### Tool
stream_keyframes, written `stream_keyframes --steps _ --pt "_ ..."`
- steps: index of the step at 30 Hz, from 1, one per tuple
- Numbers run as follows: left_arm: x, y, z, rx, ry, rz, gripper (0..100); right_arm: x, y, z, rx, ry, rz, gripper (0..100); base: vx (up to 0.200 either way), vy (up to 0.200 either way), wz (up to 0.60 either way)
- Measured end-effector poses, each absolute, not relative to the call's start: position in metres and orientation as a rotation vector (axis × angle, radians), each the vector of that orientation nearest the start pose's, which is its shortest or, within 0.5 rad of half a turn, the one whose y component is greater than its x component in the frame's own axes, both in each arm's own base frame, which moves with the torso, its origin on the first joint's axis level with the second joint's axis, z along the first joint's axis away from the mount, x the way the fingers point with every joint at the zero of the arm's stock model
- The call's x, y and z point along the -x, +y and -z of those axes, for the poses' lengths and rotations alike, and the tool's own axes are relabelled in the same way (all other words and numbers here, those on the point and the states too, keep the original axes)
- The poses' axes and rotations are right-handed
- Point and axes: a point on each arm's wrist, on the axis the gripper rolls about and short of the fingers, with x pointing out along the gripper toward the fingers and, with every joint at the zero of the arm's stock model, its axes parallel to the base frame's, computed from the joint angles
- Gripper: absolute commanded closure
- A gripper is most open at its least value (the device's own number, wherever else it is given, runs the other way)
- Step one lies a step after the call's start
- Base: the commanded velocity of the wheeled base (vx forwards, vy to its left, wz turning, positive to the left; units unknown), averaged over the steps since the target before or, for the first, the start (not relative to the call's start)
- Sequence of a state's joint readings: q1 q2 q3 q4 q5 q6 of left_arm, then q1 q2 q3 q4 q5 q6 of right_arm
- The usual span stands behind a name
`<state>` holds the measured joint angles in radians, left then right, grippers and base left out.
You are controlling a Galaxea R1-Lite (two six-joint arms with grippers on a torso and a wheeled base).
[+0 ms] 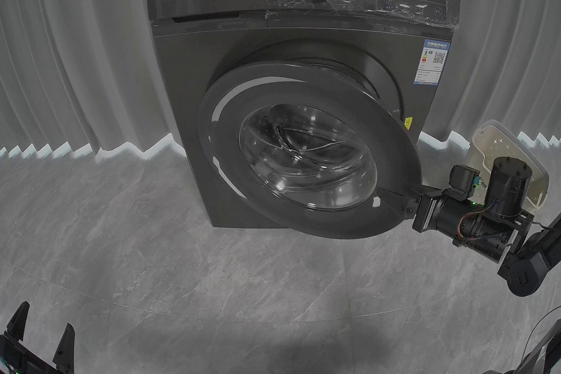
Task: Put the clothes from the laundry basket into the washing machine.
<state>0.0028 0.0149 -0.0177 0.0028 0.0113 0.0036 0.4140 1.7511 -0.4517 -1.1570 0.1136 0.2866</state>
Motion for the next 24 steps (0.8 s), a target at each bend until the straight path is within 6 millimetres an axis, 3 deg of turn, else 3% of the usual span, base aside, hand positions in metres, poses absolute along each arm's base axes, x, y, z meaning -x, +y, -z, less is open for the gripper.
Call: stream_keyframes --steps 4,11,16,24 --pt "0.023 0.000 -0.080 -0.003 0.000 -0.016 0 -0.251 0.108 -0.124 -0.226 0.228 -0.480 0 0.000 -0.200 0.00" --pt "0.023 0.000 -0.080 -0.004 0.001 -0.016 0 -0.237 0.106 -0.107 -0.197 0.292 -0.486 0 0.000 0.000 0.00" --pt "0.023 0.000 -0.080 -0.004 0.001 -0.014 0 -0.226 0.114 -0.100 -0.184 0.329 -0.534 0 0.000 0.000 0.00" --pt "0.023 0.000 -0.080 -0.004 0.001 -0.013 0 -0.224 0.129 -0.116 -0.219 0.164 -0.603 0 0.200 0.000 0.00"
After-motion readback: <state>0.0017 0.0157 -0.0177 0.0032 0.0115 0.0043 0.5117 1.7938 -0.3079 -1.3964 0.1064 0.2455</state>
